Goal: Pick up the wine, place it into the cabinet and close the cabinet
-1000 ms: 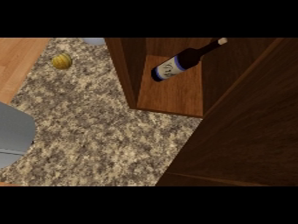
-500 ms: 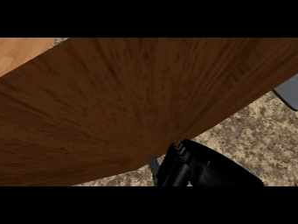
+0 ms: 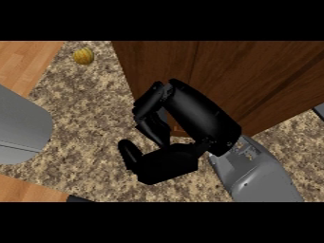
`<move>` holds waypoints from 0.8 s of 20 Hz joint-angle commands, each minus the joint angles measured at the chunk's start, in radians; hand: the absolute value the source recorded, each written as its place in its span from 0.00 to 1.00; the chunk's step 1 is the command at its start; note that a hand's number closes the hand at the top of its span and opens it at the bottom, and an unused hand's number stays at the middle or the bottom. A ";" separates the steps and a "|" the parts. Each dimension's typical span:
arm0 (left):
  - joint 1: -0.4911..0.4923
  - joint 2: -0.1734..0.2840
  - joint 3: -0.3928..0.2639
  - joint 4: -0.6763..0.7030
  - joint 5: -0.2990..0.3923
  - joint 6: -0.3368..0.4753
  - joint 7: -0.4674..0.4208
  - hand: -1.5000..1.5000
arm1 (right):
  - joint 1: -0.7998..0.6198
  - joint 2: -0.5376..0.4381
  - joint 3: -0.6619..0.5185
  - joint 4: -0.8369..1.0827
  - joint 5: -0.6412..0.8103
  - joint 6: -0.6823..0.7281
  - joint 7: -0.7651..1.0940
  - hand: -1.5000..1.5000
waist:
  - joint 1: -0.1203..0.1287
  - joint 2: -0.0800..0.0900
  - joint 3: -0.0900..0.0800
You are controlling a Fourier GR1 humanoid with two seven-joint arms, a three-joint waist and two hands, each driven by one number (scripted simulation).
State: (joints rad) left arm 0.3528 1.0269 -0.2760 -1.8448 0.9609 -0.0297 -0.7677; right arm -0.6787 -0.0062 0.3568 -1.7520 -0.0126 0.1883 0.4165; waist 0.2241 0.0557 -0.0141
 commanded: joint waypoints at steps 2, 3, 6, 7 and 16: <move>-0.026 -0.003 0.002 -0.001 0.001 -0.001 0.009 1.00 | -0.204 0.006 -0.073 0.220 0.029 -0.091 -0.009 1.00 | 0.024 0.010 0.003; -0.036 -0.010 -0.016 -0.008 -0.005 -0.001 0.018 1.00 | -0.244 0.006 -0.068 0.264 0.038 -0.106 -0.009 1.00 | 0.014 0.011 0.003; -0.046 -0.018 -0.011 0.016 -0.010 -0.004 0.011 1.00 | -0.330 0.006 -0.119 0.393 0.000 -0.122 -0.028 1.00 | 0.020 0.019 0.004; -0.046 -0.014 -0.020 0.014 -0.011 -0.013 0.019 1.00 | -0.354 0.006 -0.148 0.413 -0.020 -0.126 -0.035 1.00 | 0.021 0.024 0.005; -0.061 -0.026 -0.007 0.032 0.002 0.002 0.028 1.00 | -0.373 -0.007 -0.251 0.553 -0.134 -0.189 -0.029 1.00 | -0.014 0.024 0.008</move>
State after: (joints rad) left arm 0.2953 1.0087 -0.2841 -1.8242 0.9584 -0.0331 -0.7440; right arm -0.9798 0.0009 0.2473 -1.3656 -0.1496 0.0645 0.4095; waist 0.2274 0.0462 -0.0046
